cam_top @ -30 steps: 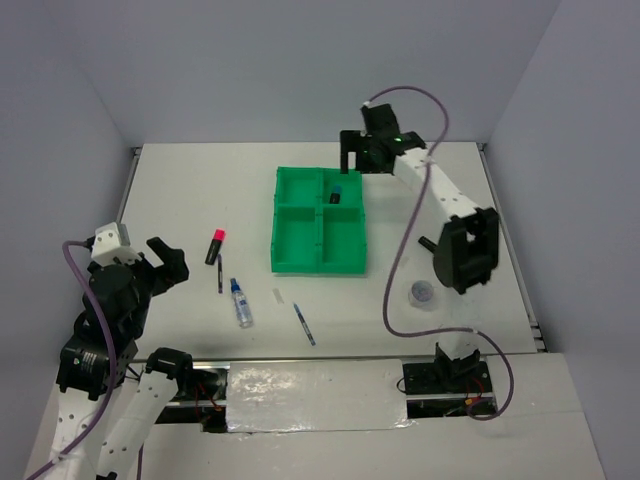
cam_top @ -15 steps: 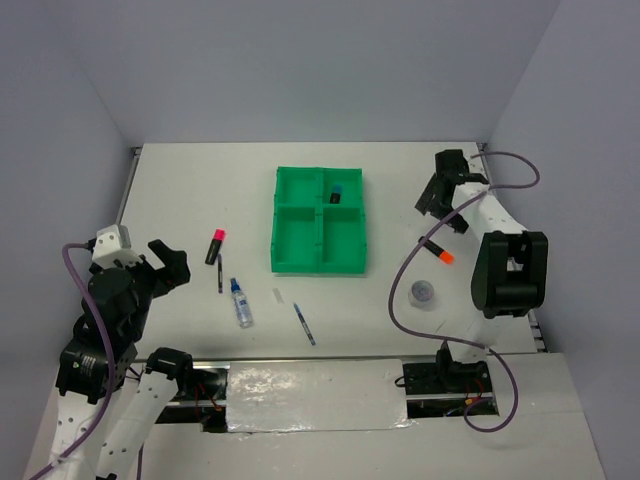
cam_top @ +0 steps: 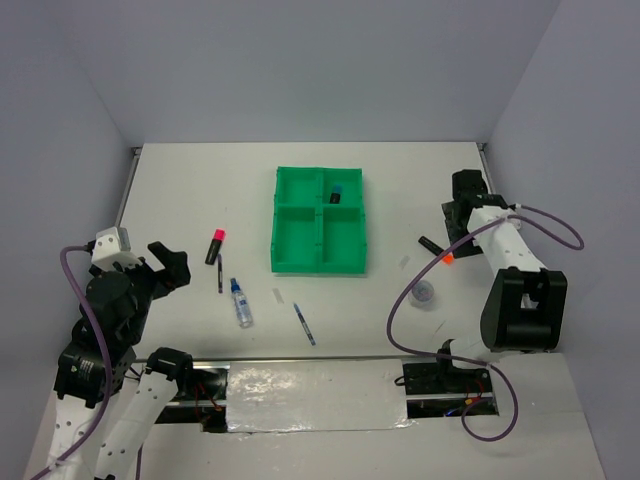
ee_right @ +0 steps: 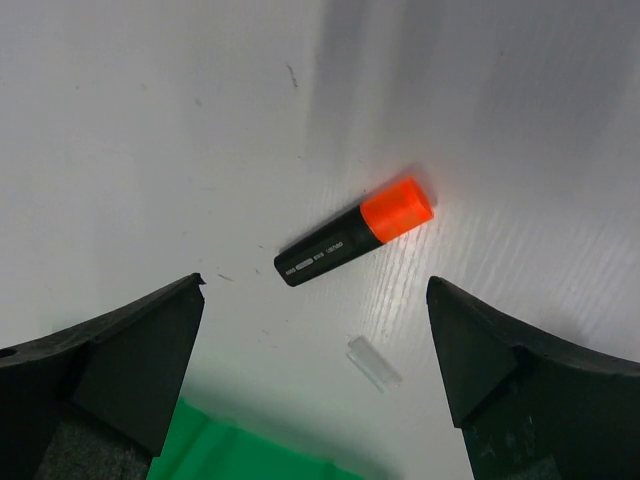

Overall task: Sort the stationery into containers
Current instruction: Pick up the pen from the center of the board.

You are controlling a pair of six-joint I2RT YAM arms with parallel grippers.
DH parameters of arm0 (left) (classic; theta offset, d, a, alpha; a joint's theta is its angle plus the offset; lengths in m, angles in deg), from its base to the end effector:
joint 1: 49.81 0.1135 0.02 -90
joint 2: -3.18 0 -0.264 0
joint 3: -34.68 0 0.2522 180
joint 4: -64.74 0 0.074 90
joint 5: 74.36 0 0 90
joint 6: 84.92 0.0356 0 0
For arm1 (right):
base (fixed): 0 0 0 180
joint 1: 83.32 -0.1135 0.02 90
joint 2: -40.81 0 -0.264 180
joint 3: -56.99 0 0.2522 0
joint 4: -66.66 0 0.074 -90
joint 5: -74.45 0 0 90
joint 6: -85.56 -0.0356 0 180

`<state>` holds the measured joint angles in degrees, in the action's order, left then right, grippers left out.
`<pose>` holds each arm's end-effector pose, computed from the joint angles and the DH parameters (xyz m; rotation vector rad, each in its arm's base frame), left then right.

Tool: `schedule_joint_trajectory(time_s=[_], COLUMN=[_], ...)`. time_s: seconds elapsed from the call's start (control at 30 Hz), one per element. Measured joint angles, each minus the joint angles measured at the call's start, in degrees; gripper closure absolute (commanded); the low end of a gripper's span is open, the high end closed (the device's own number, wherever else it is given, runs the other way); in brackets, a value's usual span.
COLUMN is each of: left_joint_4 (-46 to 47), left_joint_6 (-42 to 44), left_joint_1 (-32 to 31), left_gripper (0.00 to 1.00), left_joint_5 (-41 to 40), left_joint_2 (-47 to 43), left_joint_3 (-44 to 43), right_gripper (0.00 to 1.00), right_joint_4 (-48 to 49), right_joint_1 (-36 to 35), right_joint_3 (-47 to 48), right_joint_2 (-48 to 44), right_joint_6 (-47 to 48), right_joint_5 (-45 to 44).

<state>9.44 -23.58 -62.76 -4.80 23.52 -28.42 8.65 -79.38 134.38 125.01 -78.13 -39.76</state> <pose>0.0636 -0.0019 0.3532 -0.4932 1.7106 -0.2050 0.2874 -0.0344 0.2499 1.6891 1.9054 -0.1227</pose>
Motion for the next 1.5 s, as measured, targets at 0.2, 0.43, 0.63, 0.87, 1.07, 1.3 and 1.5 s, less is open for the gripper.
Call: schedule_joint_trajectory(time_s=[0.2,0.43,0.63,0.87,1.07,1.3,1.5], left_joint_4=[0.0,0.0,0.0,0.0,0.0,0.0,0.0], left_joint_6=[0.0,0.0,-0.1,-0.1,-0.1,-0.1,-0.1], left_joint_1=[-0.1,-0.3,-0.4,-0.4,-0.4,-0.9,-0.9], left_gripper=[0.01,0.01,0.01,0.01,0.01,0.01,0.01], left_joint_5=[0.0,-0.1,-0.3,-0.3,-0.4,-0.7,-0.7], left_joint_2=[0.0,0.1,0.3,0.7,0.8,0.8,0.8], left_joint_3=[0.0,0.0,0.0,0.0,0.0,0.0,0.0], right_gripper=[0.02,0.06,0.18,0.59,0.89,1.00,1.00], right_joint_4=[0.8,2.1,1.2,-1.0,-2.2,0.1,8.1], right_joint_1=[0.0,0.0,0.0,0.7,2.4,5.0,4.9], right_joint_3=[-4.3,-3.6,-1.3,0.3,0.4,0.4,0.8], right_joint_2=[0.5,8.0,16.2,18.1,18.4,18.4,17.9], right_joint_6=[-9.2,-13.2,-15.2,-16.1,-16.0,-10.6,-3.5], right_joint_5=[3.1,5.3,8.2,9.3,11.8,15.0,14.1])
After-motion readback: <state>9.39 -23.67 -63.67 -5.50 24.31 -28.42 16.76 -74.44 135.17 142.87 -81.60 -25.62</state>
